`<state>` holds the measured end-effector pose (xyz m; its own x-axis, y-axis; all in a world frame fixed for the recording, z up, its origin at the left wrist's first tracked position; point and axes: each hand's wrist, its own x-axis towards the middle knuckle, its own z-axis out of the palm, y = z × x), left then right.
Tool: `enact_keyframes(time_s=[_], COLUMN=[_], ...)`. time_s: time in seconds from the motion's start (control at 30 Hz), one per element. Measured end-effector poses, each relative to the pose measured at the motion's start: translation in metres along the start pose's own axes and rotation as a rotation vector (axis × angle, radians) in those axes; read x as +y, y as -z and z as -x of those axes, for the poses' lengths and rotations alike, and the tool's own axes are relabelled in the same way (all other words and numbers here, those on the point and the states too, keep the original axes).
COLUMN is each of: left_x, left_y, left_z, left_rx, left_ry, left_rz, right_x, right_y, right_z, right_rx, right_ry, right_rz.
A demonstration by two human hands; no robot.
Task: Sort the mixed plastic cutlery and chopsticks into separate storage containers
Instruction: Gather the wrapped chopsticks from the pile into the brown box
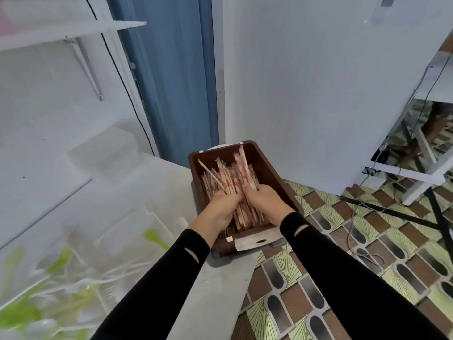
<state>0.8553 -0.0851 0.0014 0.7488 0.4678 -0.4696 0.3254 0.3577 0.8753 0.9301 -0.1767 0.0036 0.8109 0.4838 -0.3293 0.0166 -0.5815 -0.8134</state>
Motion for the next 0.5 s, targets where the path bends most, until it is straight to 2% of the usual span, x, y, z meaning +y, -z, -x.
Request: enact_keyframes(time_s=[0.1, 0.17, 0.27, 0.37, 0.43, 0.5], left_x=[-0.001, -0.003, -0.005, -0.004, -0.004, -0.007], left_y=[-0.005, -0.007, -0.008, -0.009, -0.009, -0.007], left_z=[0.002, -0.003, -0.009, -0.004, 0.000, 0.001], left_rx=[0.061, 0.069, 0.162, 0.172, 0.186, 0.248], left_ry=[-0.261, -0.355, -0.344, -0.228, -0.193, -0.252], left_rz=[-0.284, -0.443, -0.583, -0.842, -0.850, -0.849], right_x=[0.003, 0.007, 0.005, 0.004, 0.005, 0.005], right_y=[-0.002, -0.001, 0.001, 0.002, 0.002, 0.002], right_z=[-0.003, -0.005, 0.002, 0.009, 0.011, 0.012], right_rx=[0.046, 0.076, 0.120, 0.129, 0.134, 0.162], right_ry=[0.011, 0.054, 0.150, 0.198, 0.179, 0.176], right_rz=[0.065, 0.131, 0.142, 0.163, 0.213, 0.263])
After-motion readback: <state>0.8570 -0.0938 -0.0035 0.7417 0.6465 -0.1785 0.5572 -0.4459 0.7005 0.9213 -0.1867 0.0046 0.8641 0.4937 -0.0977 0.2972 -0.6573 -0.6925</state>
